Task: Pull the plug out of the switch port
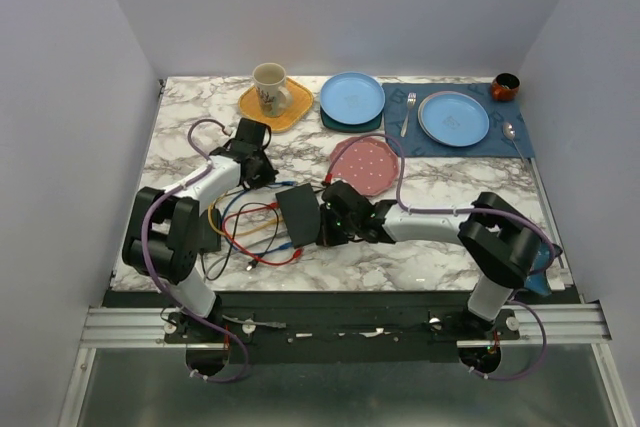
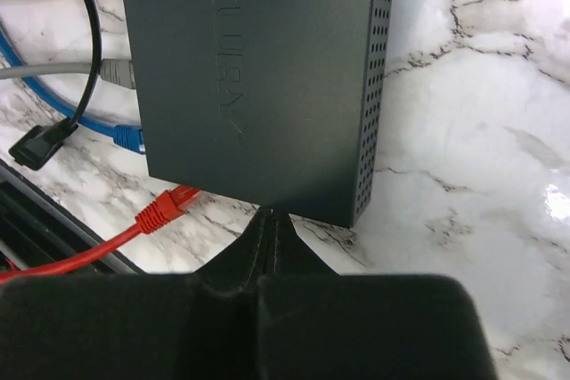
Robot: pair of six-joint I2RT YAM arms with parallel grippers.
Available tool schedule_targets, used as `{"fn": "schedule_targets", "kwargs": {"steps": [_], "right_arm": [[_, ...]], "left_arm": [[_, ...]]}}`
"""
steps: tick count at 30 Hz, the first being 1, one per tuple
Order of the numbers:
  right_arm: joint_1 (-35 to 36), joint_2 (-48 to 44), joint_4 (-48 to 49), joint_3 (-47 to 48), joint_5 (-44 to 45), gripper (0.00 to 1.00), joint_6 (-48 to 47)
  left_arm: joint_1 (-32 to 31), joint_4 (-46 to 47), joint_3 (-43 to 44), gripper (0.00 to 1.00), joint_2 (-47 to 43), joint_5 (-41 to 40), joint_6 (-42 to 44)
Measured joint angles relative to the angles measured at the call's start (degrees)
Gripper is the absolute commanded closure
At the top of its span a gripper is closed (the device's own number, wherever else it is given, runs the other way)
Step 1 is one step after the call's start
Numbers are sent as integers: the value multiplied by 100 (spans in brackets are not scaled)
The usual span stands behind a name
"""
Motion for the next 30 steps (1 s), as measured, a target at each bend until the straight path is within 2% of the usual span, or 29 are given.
{"fn": "schedule_targets", "kwargs": {"steps": [9,14,19,30], "right_arm": [[-146,358,-76,275,50,99,188],[-605,402,-295,367,-70,99,216],[-1036,763,-693,951,-181,99,59],[-1196,1134,-654,1480,-138,99,-199]], "left_arm": [[-278,271,-85,94,310,304,-15],[-297,531,-118,94,328,289,-24],[-236,710,-136,93,328,109,-22],[-13,61,11,92,61,-70,-22]]}}
